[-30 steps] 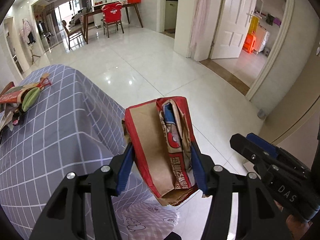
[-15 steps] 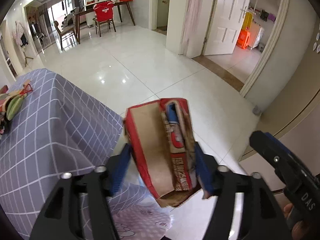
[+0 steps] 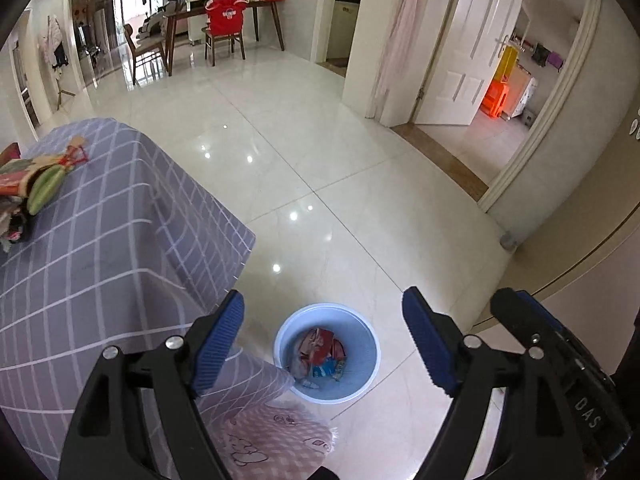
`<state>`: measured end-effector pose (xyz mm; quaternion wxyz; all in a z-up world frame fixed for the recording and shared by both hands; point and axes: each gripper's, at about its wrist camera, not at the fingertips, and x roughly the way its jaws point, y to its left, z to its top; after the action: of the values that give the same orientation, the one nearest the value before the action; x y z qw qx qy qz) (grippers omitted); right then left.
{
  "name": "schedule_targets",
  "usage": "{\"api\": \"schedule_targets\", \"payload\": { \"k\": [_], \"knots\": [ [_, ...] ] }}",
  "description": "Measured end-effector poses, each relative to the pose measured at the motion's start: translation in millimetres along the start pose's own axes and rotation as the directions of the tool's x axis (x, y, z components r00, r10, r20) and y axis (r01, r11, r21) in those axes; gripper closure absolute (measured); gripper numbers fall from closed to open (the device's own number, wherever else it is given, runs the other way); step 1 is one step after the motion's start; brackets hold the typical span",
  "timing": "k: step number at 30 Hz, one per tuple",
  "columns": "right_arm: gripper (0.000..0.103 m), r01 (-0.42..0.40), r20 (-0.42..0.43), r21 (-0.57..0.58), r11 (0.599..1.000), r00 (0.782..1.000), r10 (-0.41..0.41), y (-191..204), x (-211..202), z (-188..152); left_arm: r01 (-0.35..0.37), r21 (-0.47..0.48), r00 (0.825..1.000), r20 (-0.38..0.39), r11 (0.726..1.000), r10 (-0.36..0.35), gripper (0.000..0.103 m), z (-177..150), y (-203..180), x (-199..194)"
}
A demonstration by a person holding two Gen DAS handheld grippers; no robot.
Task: Collect trash
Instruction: 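Grasp the folded newspaper with the left tool while the right grasps the long red box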
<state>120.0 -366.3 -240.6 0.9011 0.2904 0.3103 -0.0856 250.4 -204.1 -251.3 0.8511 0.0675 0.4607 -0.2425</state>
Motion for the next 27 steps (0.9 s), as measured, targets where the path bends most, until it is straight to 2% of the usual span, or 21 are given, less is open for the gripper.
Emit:
{"api": "schedule_targets", "payload": {
  "k": [6,10,13,18,22,24,27],
  "knots": [
    [0.045,-0.036,-0.007,-0.053,0.998,0.999,0.036,34,-1,-6,-0.022,-0.047,0.999,0.036,0.999,0.024,0.023,-5,27,-29],
    [0.045,-0.068,-0.019,-0.102,0.992,0.998,0.066,65,3,-8,-0.041,-0.090,0.997,0.067,0.995,0.047,0.023,-8,60,-52],
    [0.045,-0.103,-0.035,-0.152,0.983,0.995,0.098,97,10,-10,-0.049,-0.146,0.995,0.084,0.988,0.062,0.023,-10,92,-69],
    [0.045,-0.159,-0.070,-0.236,0.959,0.987,0.147,153,27,-18,-0.081,-0.278,0.988,0.108,0.957,0.115,0.023,-18,168,-98],
    [0.045,-0.204,-0.107,-0.308,0.929,0.978,0.180,202,45,-25,-0.039,-0.440,0.985,0.135,0.897,0.110,0.023,-28,237,-117],
    [0.045,-0.229,-0.132,-0.353,0.907,0.972,0.194,231,57,-30,-0.012,-0.534,0.983,0.149,0.846,0.107,0.023,-37,274,-124],
    [0.045,-0.251,-0.153,-0.402,0.880,0.967,0.205,264,72,-37,-0.016,-0.630,0.980,0.146,0.776,0.139,0.023,-50,321,-129]
  ]
}}
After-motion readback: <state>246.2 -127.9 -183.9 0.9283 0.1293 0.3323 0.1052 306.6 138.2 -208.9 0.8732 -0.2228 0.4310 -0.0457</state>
